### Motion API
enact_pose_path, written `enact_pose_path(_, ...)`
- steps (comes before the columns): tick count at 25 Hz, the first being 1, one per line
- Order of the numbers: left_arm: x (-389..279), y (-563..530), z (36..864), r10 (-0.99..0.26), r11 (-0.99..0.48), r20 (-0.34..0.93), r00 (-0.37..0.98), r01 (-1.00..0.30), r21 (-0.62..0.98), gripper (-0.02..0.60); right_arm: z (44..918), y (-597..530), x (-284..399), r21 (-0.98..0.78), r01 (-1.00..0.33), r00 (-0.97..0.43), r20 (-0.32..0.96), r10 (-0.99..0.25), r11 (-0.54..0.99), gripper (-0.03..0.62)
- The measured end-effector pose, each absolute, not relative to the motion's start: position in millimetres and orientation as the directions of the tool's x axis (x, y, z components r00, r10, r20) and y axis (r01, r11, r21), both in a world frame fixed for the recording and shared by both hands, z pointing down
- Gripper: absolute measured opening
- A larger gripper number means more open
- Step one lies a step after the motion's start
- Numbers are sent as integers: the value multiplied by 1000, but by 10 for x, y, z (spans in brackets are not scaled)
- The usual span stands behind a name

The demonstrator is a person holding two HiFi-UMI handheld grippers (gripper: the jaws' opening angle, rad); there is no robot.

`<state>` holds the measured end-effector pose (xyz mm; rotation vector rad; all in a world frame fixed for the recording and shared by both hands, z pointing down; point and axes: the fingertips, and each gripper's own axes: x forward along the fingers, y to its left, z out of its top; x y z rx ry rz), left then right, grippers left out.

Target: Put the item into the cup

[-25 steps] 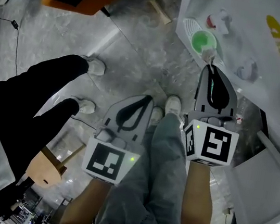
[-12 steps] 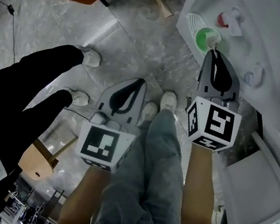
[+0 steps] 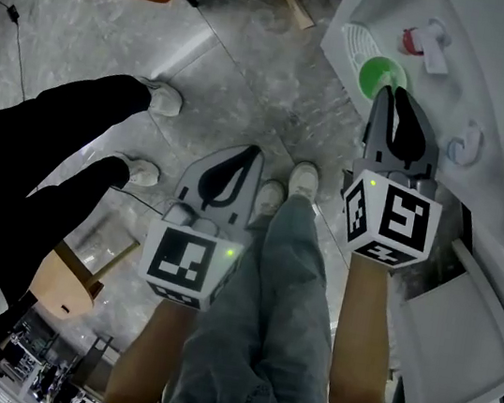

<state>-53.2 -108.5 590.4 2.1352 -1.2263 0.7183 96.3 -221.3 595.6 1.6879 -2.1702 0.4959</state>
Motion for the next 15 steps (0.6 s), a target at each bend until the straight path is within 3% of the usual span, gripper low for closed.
enact_pose_path(15, -484, -1065, 5912, -579, -406, 689, 436, -887, 220, 12, 5992, -2163, 994, -58, -973, -223, 493, -841, 224, 43)
